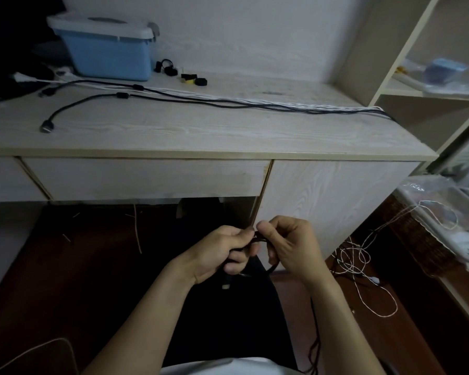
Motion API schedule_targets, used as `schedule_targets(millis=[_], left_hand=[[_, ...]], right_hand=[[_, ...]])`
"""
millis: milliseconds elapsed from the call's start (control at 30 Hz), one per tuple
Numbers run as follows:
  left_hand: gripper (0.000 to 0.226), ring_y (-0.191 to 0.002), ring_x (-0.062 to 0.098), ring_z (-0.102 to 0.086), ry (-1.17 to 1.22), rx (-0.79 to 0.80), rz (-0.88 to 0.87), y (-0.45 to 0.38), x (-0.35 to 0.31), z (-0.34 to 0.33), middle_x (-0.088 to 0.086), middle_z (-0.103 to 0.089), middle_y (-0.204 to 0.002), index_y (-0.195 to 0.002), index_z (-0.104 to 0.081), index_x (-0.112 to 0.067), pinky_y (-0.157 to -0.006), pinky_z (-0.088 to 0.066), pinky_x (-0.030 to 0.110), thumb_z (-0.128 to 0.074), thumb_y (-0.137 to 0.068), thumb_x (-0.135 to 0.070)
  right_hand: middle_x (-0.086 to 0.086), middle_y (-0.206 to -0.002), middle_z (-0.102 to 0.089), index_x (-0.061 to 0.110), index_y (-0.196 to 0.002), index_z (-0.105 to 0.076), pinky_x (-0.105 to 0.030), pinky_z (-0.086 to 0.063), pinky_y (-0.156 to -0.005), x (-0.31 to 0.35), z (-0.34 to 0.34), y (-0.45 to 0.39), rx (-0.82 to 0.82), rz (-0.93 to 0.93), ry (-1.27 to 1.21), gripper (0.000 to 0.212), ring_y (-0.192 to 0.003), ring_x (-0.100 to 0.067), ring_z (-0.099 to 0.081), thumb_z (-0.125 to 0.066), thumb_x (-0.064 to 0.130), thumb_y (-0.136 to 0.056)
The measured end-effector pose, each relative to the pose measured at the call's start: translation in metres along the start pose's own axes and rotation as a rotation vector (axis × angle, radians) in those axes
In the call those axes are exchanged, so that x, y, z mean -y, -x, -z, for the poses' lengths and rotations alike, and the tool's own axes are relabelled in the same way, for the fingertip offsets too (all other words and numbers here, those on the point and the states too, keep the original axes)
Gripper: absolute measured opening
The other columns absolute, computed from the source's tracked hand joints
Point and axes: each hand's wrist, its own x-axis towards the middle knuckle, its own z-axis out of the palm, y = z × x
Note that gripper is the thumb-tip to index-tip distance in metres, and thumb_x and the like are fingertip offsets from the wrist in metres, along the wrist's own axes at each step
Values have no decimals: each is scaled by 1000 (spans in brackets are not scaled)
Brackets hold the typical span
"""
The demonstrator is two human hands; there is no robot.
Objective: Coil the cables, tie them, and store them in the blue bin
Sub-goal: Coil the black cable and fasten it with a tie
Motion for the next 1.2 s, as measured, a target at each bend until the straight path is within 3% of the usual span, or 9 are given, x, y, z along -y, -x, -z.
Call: schedule_targets(millis=[133,267,467,567,667,833,933,1067,1200], left_hand=[[39,-33,5,-15,444,-219,-78,-3,2,15,-9,-20,-43,-58,-46,-19,-40,-8,23,-48,-93,-36],[47,-29,7,-14,942,-440,-310,6,-4,43,-10,-19,-40,-52,-36,-23,-33,-13,23,-37,-99,-32],[50,-38,8,-14,1244,-530,-536,14,-7,53,-8,-21,-50,-61,-47,-16,-38,-18,23,-25,-102,-33],[43,-42,8,-20,1252,-528,-574,10,-6,54,-8,-26,-53,-70,-50,-14,-44,-23,23,-24,-102,-26],[35,-45,9,-30,1125,-569,-594,5,-3,58,-7,-34,-56,-75,-45,-16,-55,-27,24,-24,-102,-21],[30,-57,11,-47,733,-651,-620,-3,3,48,-3,-47,-68,-85,-48,-16,-62,-43,23,-30,-107,-25],[28,-63,15,-55,352,-674,-485,-6,17,41,0,-55,-68,-88,-50,-13,-67,-46,31,-32,-107,-19],[27,-64,17,-65,-313,-606,-337,-3,29,38,0,-67,-72,-91,-54,-16,-70,-52,33,-33,-106,-11],[27,-65,14,-65,-527,-606,-331,-2,28,38,3,-69,-78,-88,-54,-24,-67,-53,28,-37,-105,-12]], right_hand=[[-10,-74,-72,17,-97,-73,-30,-49,-49,-3,3,0,25,23,13,12,-64,-20,-67,-67,25,-90],[-7,-67,-67,22,-98,-74,-27,-47,-51,-12,16,-1,-22,2,22,10,-53,-19,-56,-66,17,-93],[0,-89,-61,21,-104,-72,-22,-51,-62,-29,0,-6,-313,127,303,12,-70,-13,-61,-65,18,-95],[5,-92,-61,20,-106,-74,-15,-46,-65,-35,-14,-4,-212,97,465,15,-73,-3,-59,-65,19,-95],[5,-97,-57,17,-118,-72,-3,-38,-69,-32,-22,0,133,30,638,23,-71,4,-51,-59,20,-99],[7,-101,-62,22,-119,-72,-5,-39,-73,-12,-27,3,388,69,687,26,-81,2,-55,-66,28,-94],[6,-107,-62,20,-121,-71,-5,-42,-73,0,-29,8,531,67,693,31,-85,2,-55,-69,19,-91],[-1,-103,-62,19,-121,-71,-14,-43,-77,7,-29,8,476,181,707,30,-89,-10,-58,-67,13,-92],[6,-95,-68,19,-114,-75,-3,-39,-74,8,-25,8,386,230,620,28,-84,0,-59,-74,11,-87]])
